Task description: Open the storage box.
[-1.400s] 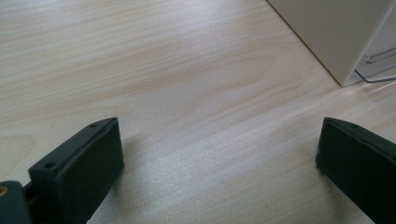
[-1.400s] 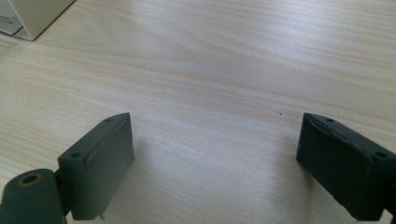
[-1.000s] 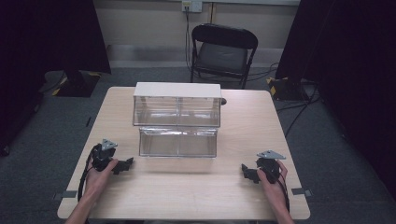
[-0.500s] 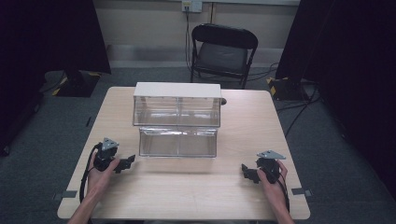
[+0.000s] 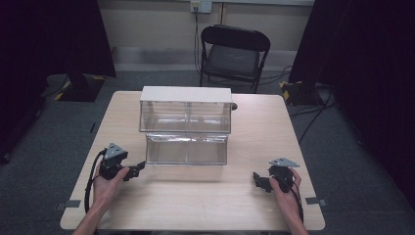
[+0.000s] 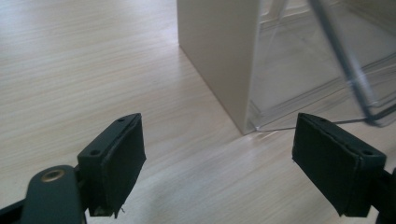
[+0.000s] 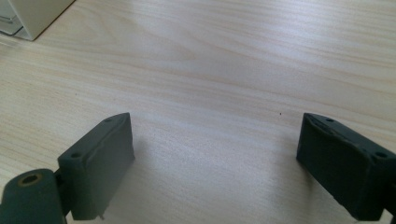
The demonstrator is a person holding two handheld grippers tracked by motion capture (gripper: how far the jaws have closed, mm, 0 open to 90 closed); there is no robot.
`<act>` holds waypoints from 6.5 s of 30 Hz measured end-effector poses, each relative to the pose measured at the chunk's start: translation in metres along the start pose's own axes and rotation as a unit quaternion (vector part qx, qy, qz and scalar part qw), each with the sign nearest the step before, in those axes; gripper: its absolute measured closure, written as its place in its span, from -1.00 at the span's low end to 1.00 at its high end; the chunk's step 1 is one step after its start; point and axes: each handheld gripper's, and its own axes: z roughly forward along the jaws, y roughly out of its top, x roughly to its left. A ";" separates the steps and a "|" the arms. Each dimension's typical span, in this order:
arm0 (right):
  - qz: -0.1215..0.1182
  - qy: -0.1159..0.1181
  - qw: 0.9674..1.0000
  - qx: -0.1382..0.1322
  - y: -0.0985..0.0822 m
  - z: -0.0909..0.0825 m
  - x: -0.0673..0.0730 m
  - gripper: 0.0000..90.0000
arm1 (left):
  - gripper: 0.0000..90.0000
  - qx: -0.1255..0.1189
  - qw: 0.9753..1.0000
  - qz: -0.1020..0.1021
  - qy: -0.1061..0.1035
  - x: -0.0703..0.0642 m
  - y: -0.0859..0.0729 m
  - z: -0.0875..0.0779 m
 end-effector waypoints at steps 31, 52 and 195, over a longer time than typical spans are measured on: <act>0.000 0.000 1.000 0.000 0.000 0.000 0.000 -0.77 | -0.65 -0.013 0.998 0.029 -0.061 -0.016 0.002 0.002; 0.000 0.000 1.000 0.000 0.000 0.000 0.000 -0.77 | -0.66 -0.007 0.996 0.043 -0.079 -0.035 0.010 0.022; 0.000 0.000 1.000 0.000 0.000 0.000 0.000 -0.77 | -0.72 -0.072 0.994 0.016 -0.080 -0.041 0.036 -0.004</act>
